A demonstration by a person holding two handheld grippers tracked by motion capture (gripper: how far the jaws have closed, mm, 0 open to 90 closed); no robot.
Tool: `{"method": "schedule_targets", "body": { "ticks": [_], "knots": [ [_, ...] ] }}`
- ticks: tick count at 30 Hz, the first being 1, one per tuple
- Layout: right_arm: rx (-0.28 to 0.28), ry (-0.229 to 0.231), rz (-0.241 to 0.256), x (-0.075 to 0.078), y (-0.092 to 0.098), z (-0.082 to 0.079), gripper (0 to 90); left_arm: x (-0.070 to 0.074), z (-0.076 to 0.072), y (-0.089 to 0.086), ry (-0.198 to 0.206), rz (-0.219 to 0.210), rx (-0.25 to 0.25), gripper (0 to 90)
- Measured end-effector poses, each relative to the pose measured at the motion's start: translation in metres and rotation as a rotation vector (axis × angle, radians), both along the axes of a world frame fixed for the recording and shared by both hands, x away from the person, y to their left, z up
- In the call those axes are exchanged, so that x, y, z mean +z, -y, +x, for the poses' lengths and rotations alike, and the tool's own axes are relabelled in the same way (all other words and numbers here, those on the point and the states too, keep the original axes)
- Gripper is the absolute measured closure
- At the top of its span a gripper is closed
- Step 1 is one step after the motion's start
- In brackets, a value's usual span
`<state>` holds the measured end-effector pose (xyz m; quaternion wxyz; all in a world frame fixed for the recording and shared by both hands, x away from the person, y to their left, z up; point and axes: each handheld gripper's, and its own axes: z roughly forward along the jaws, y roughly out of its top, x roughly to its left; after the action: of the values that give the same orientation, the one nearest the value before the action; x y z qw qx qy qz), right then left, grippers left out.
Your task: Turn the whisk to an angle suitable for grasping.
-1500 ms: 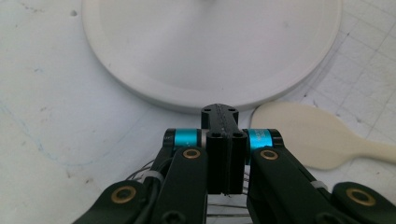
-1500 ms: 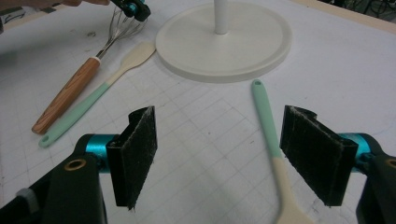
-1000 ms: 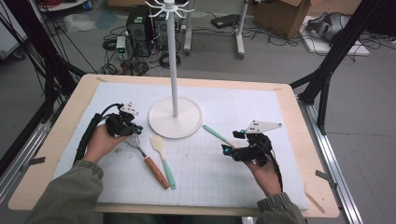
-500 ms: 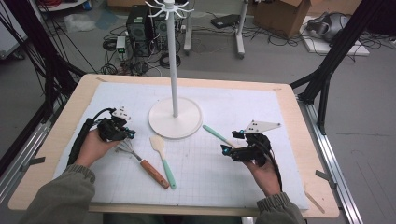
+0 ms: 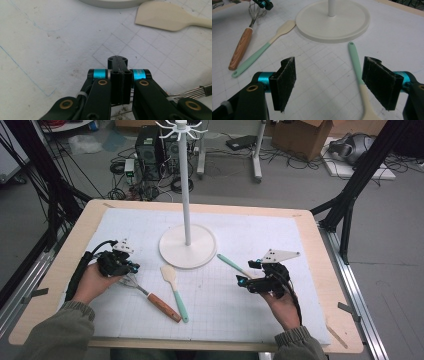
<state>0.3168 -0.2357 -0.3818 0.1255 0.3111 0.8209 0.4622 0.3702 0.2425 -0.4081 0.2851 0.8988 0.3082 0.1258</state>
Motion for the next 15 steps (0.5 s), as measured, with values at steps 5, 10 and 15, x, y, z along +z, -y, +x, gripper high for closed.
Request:
{"method": "schedule_targets", "body": {
  "ticks": [5, 10, 15],
  "knots": [
    [-0.002, -0.005, -0.003, 0.0, -0.001, 0.0, 26.5, -0.001, -0.005, -0.003, 0.0, -0.001, 0.001, 89.6],
    [0.003, -0.004, -0.007, 0.0, -0.002, 0.0, 26.5, -0.001, -0.009, -0.006, -0.005, 0.009, -0.015, 89.6],
    [0.003, -0.002, -0.008, -0.001, -0.002, 0.0, 26.5, -0.001, -0.013, -0.008, -0.014, 0.015, -0.018, 89.6]
  ]
}}
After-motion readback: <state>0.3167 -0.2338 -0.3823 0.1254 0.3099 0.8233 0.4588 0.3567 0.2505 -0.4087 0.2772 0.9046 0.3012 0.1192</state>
